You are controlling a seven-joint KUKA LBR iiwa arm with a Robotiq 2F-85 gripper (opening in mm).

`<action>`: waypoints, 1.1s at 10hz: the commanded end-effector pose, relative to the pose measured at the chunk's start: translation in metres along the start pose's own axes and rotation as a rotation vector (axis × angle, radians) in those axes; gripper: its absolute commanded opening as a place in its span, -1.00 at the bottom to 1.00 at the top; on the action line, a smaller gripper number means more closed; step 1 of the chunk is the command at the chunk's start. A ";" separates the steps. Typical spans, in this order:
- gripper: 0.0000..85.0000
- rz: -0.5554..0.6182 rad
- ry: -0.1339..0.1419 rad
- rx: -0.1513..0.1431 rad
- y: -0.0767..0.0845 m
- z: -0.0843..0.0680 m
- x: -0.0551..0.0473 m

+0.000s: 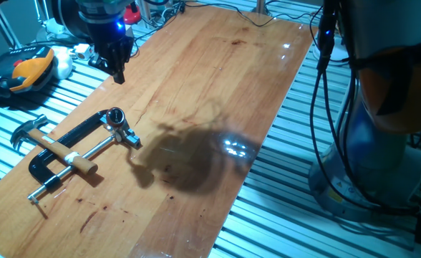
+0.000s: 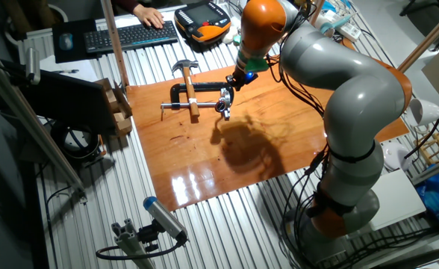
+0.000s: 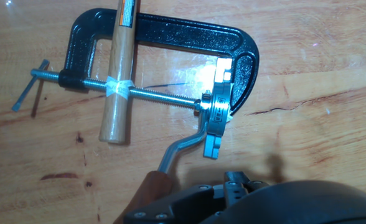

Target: Pull up the lever

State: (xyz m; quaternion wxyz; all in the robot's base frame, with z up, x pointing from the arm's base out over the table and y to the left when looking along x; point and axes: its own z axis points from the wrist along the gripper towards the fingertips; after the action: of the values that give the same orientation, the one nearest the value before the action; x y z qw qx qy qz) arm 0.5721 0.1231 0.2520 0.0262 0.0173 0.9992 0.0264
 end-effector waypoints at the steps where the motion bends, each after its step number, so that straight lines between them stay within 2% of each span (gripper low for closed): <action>1: -1.00 0.000 0.001 0.001 0.000 0.000 0.000; 11: -1.00 0.003 0.006 0.000 -0.002 0.001 -0.001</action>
State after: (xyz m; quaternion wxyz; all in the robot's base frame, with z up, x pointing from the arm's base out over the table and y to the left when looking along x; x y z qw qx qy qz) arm 0.5730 0.1208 0.2511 0.0235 0.0187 0.9992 0.0266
